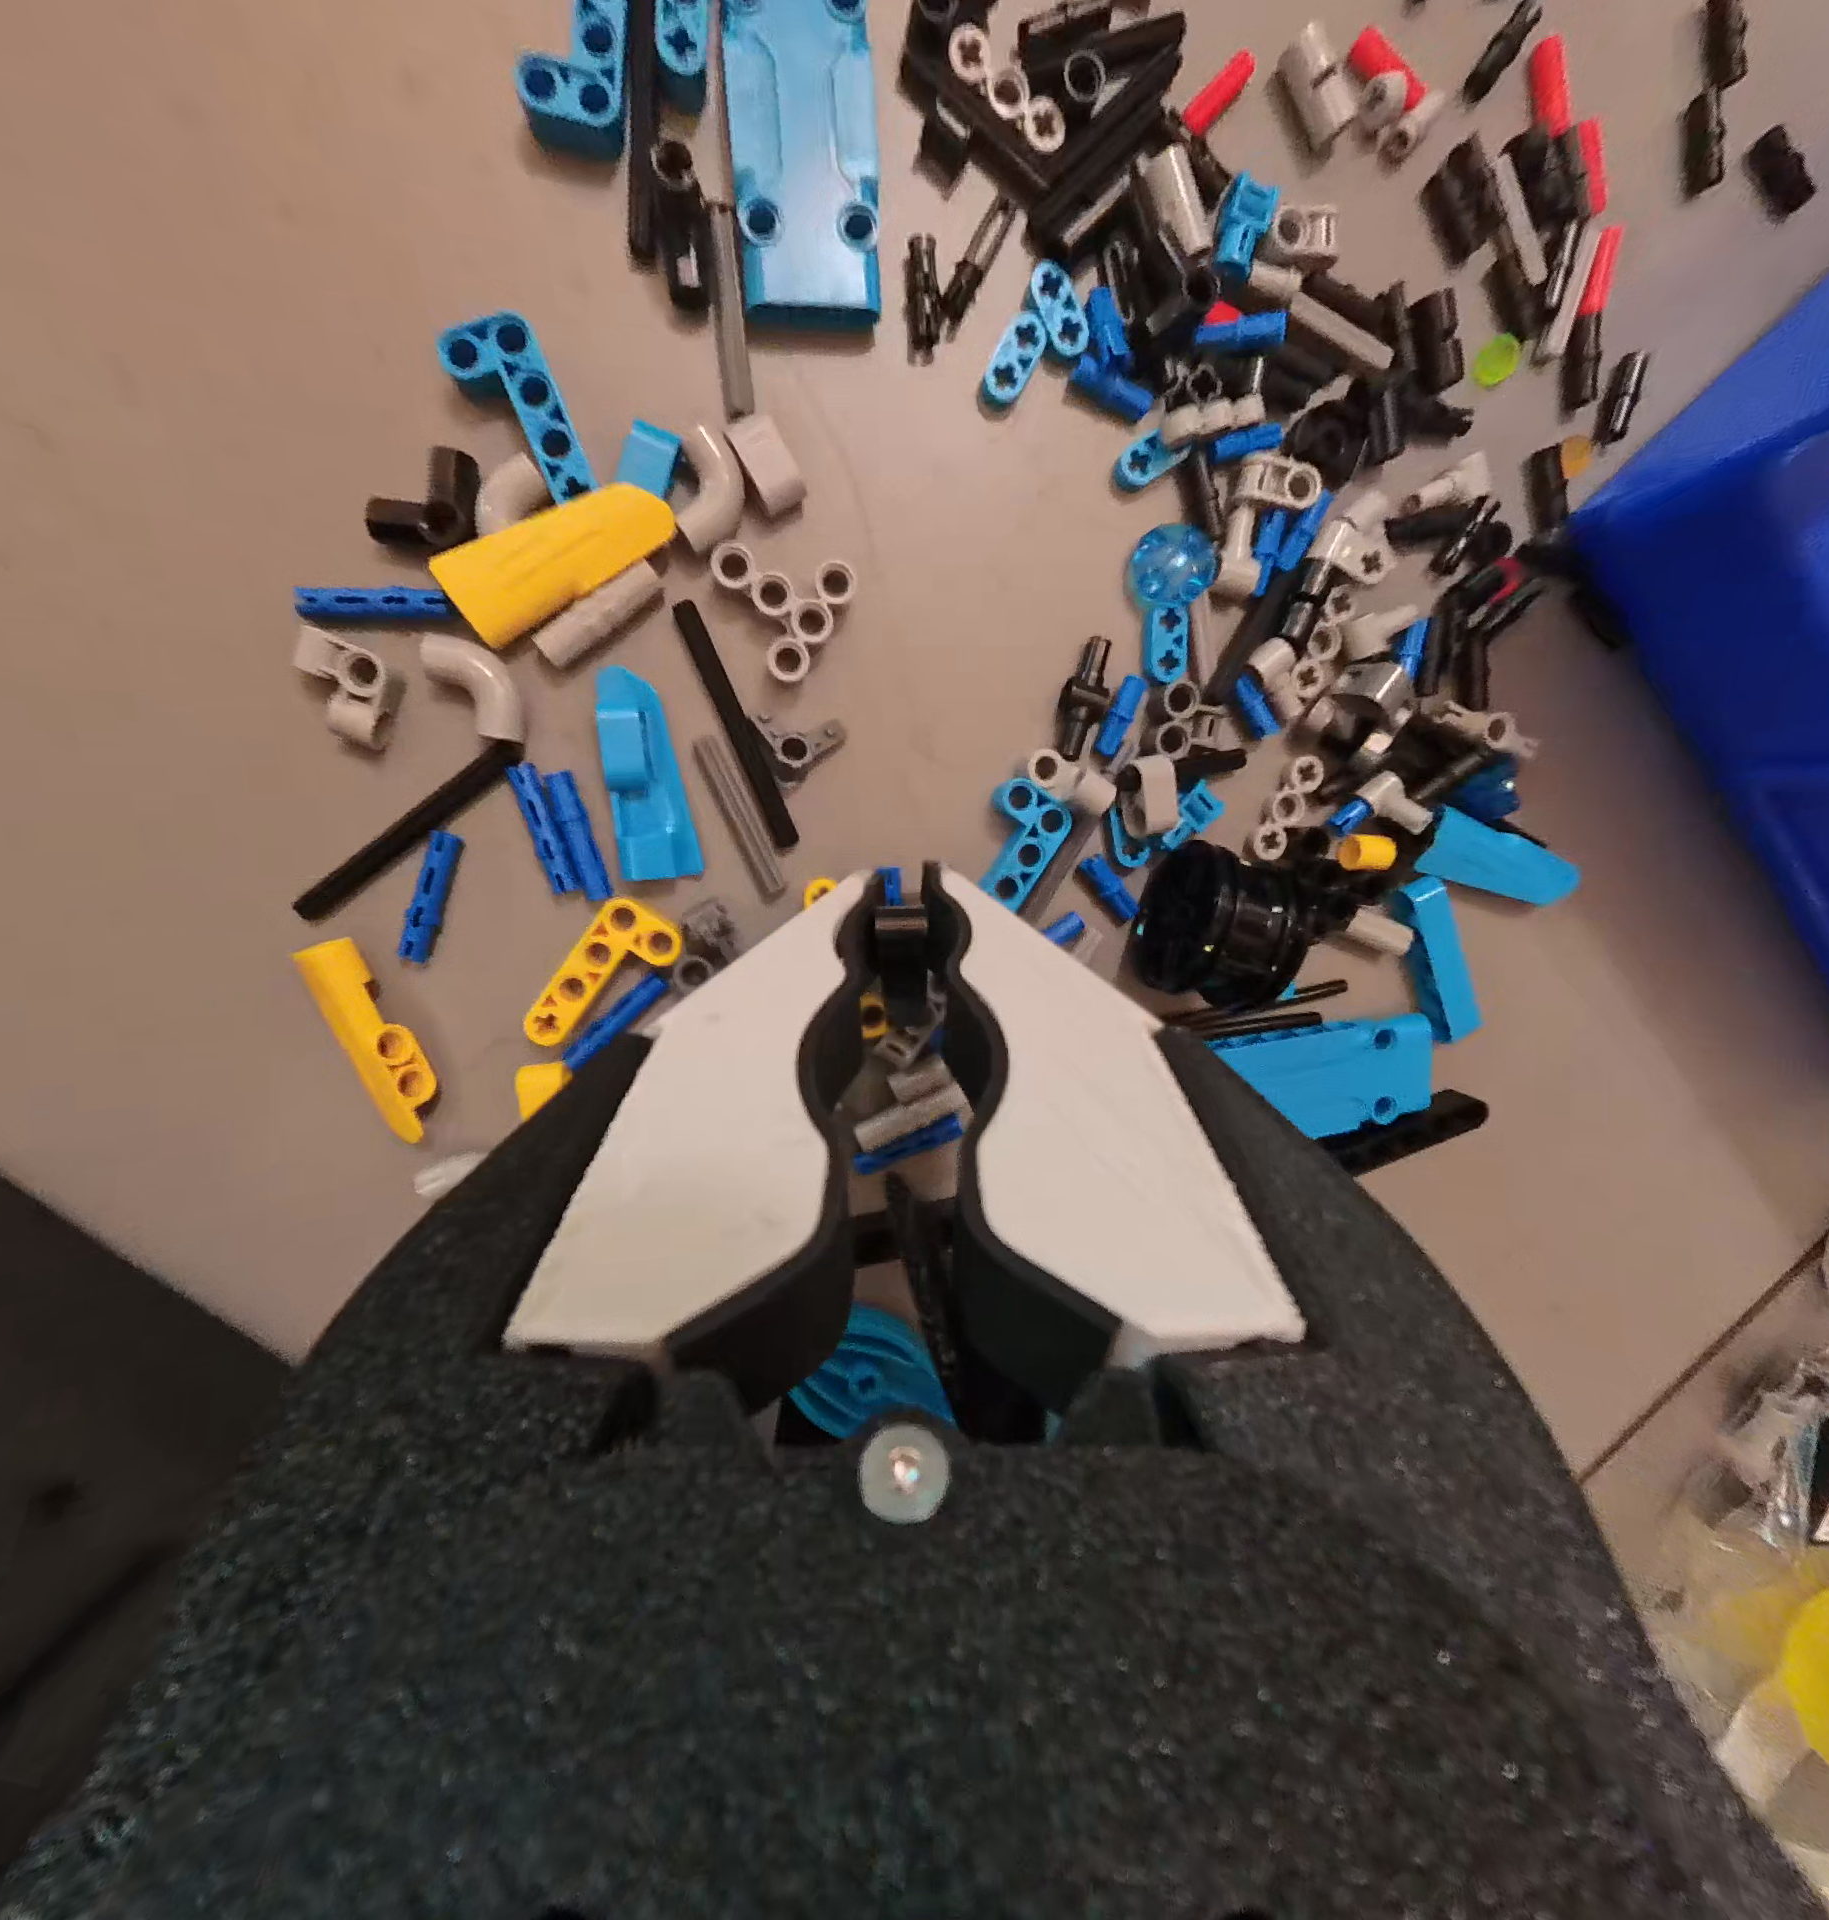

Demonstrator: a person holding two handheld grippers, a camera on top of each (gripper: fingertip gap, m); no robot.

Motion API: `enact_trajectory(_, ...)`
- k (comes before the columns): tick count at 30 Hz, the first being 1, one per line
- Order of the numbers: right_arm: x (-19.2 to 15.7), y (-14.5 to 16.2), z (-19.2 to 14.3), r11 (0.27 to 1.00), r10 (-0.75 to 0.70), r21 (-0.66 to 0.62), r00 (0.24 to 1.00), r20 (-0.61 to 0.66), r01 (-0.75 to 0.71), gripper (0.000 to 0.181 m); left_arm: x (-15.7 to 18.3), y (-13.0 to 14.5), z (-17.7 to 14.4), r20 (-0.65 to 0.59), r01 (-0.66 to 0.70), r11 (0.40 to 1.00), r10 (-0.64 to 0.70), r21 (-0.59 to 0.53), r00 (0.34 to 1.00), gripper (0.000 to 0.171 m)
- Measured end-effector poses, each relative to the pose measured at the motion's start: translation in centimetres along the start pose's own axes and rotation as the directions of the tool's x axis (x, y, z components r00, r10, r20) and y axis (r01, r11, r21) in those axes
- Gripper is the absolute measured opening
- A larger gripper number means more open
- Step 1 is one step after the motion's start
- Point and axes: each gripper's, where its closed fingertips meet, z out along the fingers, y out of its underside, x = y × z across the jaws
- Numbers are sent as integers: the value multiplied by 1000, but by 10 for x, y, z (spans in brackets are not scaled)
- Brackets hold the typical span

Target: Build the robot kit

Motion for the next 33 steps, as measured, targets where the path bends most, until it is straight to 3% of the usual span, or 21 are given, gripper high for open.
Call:
enact_trajectory(3, 5, 7, -2, 1000, 6, 5, 1000, -26, -6, 15, 0, 1, 0, 2, 0, 1000, 0, -2, 1000, 60)
enact_trajectory(6, -3, 0, -11, 997, 39, 60, 999, 28, -40, 25, 0, 2, 1, 3, -7, 1000, 7, -10, 1000, 60)
enact_trajectory(11, -28, -12, -18, 994, -30, 103, 995, 97, 20, 15, 1, 2, 2, 4, -15, 1000, 15, -14, 1000, 60)
enact_trajectory(26, -32, -4, 2, 999, -42, -25, 988, 151, 47, 5, 1, 2, 2, 2, -13, 1000, 13, -12, 1000, 59)
enact_trajectory(29, -33, -28, -13, 997, -78, 26, 991, 108, 76, 4, 0, 2, 2, 3, -8, 1000, 8, -13, 1000, 59)
enact_trajectory(33, -57, -104, -32, 959, -166, 244, 983, 85, 141, 5, 1, 3, 2, -1, -3, 1000, 3, -20, 1000, 59)
